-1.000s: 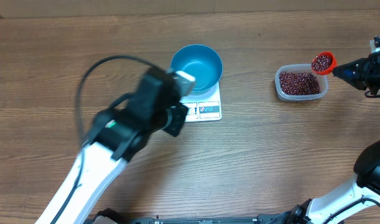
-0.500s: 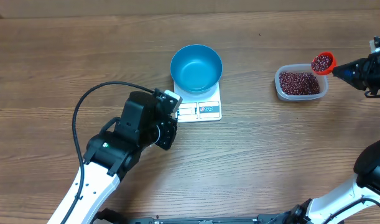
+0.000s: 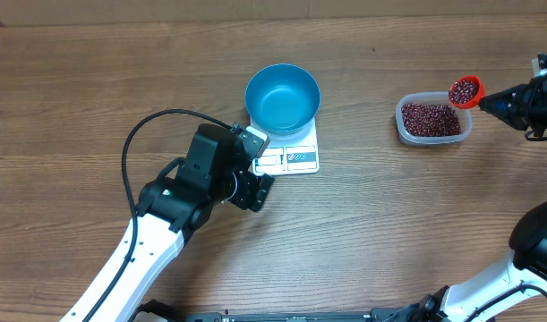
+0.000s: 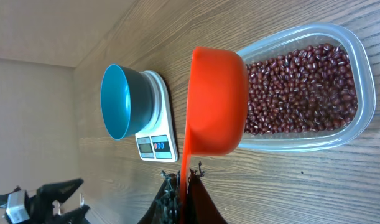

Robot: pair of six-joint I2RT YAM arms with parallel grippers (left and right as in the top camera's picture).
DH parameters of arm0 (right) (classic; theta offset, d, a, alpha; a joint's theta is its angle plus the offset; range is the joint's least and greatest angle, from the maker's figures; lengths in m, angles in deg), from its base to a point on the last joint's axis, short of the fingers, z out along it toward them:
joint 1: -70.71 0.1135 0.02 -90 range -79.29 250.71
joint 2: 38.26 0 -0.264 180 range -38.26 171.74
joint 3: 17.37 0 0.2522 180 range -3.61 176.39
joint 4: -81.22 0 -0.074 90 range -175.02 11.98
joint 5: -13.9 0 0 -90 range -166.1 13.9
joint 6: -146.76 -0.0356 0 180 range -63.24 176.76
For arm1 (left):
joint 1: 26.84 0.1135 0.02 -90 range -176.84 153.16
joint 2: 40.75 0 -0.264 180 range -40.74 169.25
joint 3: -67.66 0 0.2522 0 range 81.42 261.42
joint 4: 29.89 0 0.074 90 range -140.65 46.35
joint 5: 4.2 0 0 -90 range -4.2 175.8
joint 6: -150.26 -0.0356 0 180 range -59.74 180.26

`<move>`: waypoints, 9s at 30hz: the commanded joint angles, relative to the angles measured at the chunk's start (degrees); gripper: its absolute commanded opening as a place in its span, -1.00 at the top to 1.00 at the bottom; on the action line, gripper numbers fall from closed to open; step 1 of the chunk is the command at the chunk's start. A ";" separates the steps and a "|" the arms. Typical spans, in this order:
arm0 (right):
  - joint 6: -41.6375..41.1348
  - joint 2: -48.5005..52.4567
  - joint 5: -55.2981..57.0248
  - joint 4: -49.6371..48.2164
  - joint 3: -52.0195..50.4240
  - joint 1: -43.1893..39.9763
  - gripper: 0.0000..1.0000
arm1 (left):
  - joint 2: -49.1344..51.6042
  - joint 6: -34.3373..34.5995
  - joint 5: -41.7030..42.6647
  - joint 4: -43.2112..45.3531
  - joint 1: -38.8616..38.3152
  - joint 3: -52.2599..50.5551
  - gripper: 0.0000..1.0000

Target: Scoop item into bowl and weigh 150g on scale

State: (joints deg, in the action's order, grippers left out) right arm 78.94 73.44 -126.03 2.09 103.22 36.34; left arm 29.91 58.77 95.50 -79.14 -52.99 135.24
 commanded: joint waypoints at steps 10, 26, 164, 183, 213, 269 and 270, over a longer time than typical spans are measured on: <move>0.63 -1.11 -0.22 -0.02 0.00 0.00 0.93 | 2.84 -0.24 0.20 0.22 0.26 -0.22 -0.99; 0.68 -1.11 -0.20 -0.02 0.00 0.00 0.92 | 2.84 -0.24 0.22 0.17 0.26 -0.22 -0.99; -11.13 0.15 54.03 -28.81 1.57 61.37 0.93 | 2.84 -0.24 -5.81 4.85 0.26 -0.22 -1.00; -11.39 -0.24 60.37 -29.51 1.64 63.89 0.93 | 2.84 -0.24 -5.81 4.85 0.26 -0.22 -0.99; -13.46 -14.45 38.80 -16.65 -6.84 21.35 0.93 | 2.84 -0.24 -5.81 4.85 0.26 -0.22 -0.99; -16.13 -6.12 50.64 -42.53 -34.07 24.98 0.93 | 2.84 -0.24 -5.81 4.85 0.26 -0.22 -0.99; -16.11 -6.12 48.78 -42.42 -34.07 24.83 0.93 | 2.84 -0.24 -5.81 4.85 0.26 -0.22 -0.99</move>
State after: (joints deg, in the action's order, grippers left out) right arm 63.38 65.22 -69.75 -41.51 69.47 61.08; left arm 32.46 58.77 90.03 -74.46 -52.99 135.22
